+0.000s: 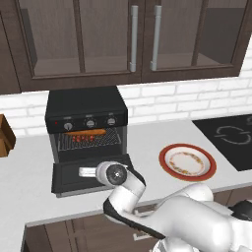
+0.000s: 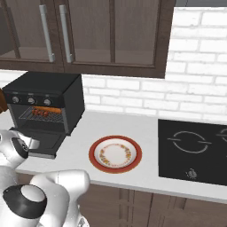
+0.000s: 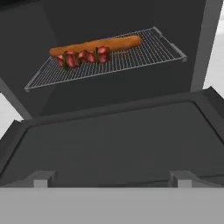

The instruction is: Pick up the kebab skewer and baguette bread, and place them inside the toaster oven. Close the toaster oven door and start by setting the timer.

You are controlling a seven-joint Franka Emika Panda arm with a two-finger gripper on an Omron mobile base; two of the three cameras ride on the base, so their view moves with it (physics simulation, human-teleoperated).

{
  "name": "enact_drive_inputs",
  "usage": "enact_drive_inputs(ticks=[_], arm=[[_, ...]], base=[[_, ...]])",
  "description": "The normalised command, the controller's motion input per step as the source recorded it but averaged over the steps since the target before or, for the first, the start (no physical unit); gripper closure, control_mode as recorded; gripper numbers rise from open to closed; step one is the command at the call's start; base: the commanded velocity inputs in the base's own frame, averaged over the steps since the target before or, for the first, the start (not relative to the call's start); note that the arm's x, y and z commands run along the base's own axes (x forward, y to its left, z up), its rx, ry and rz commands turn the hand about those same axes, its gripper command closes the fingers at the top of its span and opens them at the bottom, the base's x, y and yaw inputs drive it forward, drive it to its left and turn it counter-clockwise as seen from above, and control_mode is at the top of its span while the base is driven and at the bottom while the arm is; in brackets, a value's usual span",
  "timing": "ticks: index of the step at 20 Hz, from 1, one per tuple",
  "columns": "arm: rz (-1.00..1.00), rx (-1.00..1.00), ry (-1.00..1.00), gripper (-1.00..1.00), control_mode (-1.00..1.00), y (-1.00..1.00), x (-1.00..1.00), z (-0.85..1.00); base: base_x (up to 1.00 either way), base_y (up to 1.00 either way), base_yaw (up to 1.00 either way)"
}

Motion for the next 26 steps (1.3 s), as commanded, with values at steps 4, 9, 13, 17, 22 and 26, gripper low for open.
enact_drive_inputs(ticks=[4, 9, 13, 17, 22, 26], arm=[[-0.05, -0.01, 0.10, -1.00, -1.00, 0.05, -0.95, 0.00], [-0.01, -0.01, 0.01, -1.00, -1.00, 0.03, -0.60, -0.04], [0.00, 0.00, 0.00, -1.00, -1.00, 0.04, -0.23, 0.00], [0.00, -0.01, 0.00, -1.00, -1.00, 0.17, -0.11, -0.04], [0.00, 0.00, 0.00, -1.00, -1.00, 0.08, 0.00, -0.21], [0.00, -0.01, 0.00, -1.00, -1.00, 0.09, 0.00, -0.21]], base=[[0.00, 0.00, 0.00], [0.00, 0.00, 0.00], [0.00, 0.00, 0.00], [0.00, 0.00, 0.00], [0.00, 0.00, 0.00], [0.00, 0.00, 0.00]])
